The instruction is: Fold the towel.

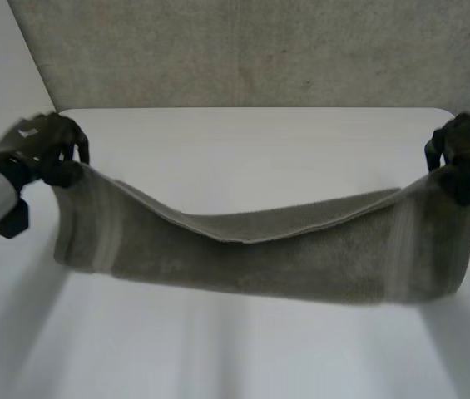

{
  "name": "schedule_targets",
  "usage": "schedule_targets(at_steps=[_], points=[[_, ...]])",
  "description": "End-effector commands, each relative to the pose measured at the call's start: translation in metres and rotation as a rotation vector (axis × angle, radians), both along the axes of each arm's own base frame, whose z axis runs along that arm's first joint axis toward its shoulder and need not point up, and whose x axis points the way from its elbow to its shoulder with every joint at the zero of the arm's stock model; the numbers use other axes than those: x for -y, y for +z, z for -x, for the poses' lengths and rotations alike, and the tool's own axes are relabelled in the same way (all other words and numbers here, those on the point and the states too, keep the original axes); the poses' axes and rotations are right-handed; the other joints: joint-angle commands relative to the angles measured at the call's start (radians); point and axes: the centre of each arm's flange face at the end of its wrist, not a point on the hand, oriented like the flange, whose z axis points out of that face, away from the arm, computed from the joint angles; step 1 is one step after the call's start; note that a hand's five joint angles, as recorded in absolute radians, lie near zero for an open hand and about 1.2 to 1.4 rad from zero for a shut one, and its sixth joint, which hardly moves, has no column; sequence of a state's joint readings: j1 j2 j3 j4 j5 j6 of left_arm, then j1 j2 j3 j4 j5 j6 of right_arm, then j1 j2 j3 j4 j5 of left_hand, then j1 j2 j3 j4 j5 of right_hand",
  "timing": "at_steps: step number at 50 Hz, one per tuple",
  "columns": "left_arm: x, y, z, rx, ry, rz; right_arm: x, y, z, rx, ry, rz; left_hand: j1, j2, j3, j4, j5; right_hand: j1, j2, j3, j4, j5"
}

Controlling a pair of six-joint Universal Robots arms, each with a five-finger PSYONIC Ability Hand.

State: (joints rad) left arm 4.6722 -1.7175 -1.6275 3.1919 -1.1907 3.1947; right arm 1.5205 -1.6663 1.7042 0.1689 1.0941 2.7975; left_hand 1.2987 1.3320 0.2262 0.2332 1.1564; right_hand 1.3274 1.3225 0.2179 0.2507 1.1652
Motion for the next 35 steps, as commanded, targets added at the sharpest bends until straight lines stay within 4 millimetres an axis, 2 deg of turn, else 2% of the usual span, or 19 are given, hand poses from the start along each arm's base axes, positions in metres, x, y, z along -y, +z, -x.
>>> schedule_targets(at_steps=[1,3,4,6,7,8,9,10,11,12,14,15,17,18,20,25,29,35], points=[[-0.032,0.051,-0.016,-0.11,-0.007,0.128,-0.037,0.026,-0.004,0.015,0.069,0.03,0.098,0.064,-0.052,-0.059,0.065,0.069,0.074,-0.043,-0.076,0.057],[-0.026,0.05,-0.021,-0.122,-0.006,0.118,-0.033,0.013,-0.005,0.024,0.106,-0.032,0.098,0.064,-0.052,-0.059,0.065,0.069,0.074,-0.043,-0.076,0.057],[-0.026,0.05,-0.021,-0.122,-0.006,0.118,-0.033,0.013,-0.005,0.025,0.106,-0.032,0.098,0.064,-0.052,-0.059,0.065,0.069,0.074,-0.043,-0.076,0.057],[-0.005,0.028,-0.028,-0.132,0.007,0.037,-0.011,-0.017,-0.002,0.031,0.107,-0.154,0.098,0.064,-0.052,-0.059,0.065,0.069,0.074,-0.043,-0.076,0.057],[-0.005,0.028,-0.028,-0.132,0.007,0.036,-0.01,-0.017,-0.002,0.031,0.107,-0.155,0.098,0.064,-0.052,-0.059,0.065,0.069,0.074,-0.043,-0.076,0.057],[0.006,0.014,-0.028,-0.134,0.007,-0.012,-0.002,-0.032,-0.001,0.016,0.112,-0.21,0.098,0.064,-0.052,-0.059,0.065,0.069,0.074,-0.043,-0.076,0.057],[0.014,-0.002,-0.023,-0.132,-0.007,-0.062,-0.002,-0.032,-0.001,0.016,0.113,-0.211,0.098,0.064,-0.052,-0.059,0.065,0.069,0.074,-0.043,-0.076,0.057],[0.014,-0.002,-0.023,-0.132,-0.007,-0.063,0.006,-0.044,-0.002,-0.012,0.119,-0.244,0.098,0.064,-0.052,-0.059,0.065,0.069,0.074,-0.043,-0.076,0.057],[0.018,-0.015,-0.015,-0.122,-0.027,-0.103,0.014,-0.054,0.0,-0.058,0.111,-0.26,0.098,0.064,-0.052,-0.059,0.065,0.069,0.074,-0.043,-0.076,0.057],[0.018,-0.015,-0.015,-0.122,-0.028,-0.103,0.014,-0.054,0.0,-0.058,0.111,-0.26,0.098,0.064,-0.052,-0.059,0.065,0.069,0.074,-0.043,-0.076,0.057],[0.03,-0.046,-0.005,-0.074,-0.029,-0.186,0.028,-0.076,0.005,-0.157,0.068,-0.312,0.098,0.064,-0.052,-0.059,0.065,0.069,0.074,-0.043,-0.076,0.057],[0.03,-0.046,-0.005,-0.073,-0.029,-0.187,0.028,-0.077,0.005,-0.157,0.067,-0.312,0.098,0.064,-0.052,-0.059,0.065,0.069,0.074,-0.043,-0.076,0.057],[0.042,-0.071,-0.004,-0.001,0.009,-0.24,0.037,-0.091,0.006,-0.213,0.038,-0.345,0.098,0.064,-0.052,-0.059,0.065,0.069,0.074,-0.043,-0.076,0.057],[0.042,-0.071,-0.004,-0.001,0.009,-0.24,0.038,-0.091,0.006,-0.213,0.038,-0.345,0.098,0.064,-0.052,-0.059,0.065,0.069,0.074,-0.043,-0.076,0.057],[0.047,-0.086,-0.002,0.066,0.03,-0.267,0.044,-0.1,0.007,-0.235,0.011,-0.361,0.098,0.064,-0.052,-0.059,0.065,0.069,0.074,-0.043,-0.076,0.057],[0.051,-0.094,0.005,0.114,0.015,-0.262,0.047,-0.102,0.007,-0.232,0.007,-0.357,0.098,0.064,-0.052,-0.059,0.065,0.069,0.074,-0.043,-0.076,0.057],[0.053,-0.093,0.005,0.115,0.015,-0.252,0.058,-0.098,0.009,-0.227,-0.018,-0.286,0.098,0.064,-0.052,-0.059,0.065,0.069,0.074,-0.043,-0.076,0.057],[0.057,-0.09,0.008,0.115,0.011,-0.235,0.066,-0.103,0.007,-0.228,-0.016,-0.282,0.098,0.064,-0.052,-0.059,0.065,0.069,0.074,-0.043,-0.076,0.057]])
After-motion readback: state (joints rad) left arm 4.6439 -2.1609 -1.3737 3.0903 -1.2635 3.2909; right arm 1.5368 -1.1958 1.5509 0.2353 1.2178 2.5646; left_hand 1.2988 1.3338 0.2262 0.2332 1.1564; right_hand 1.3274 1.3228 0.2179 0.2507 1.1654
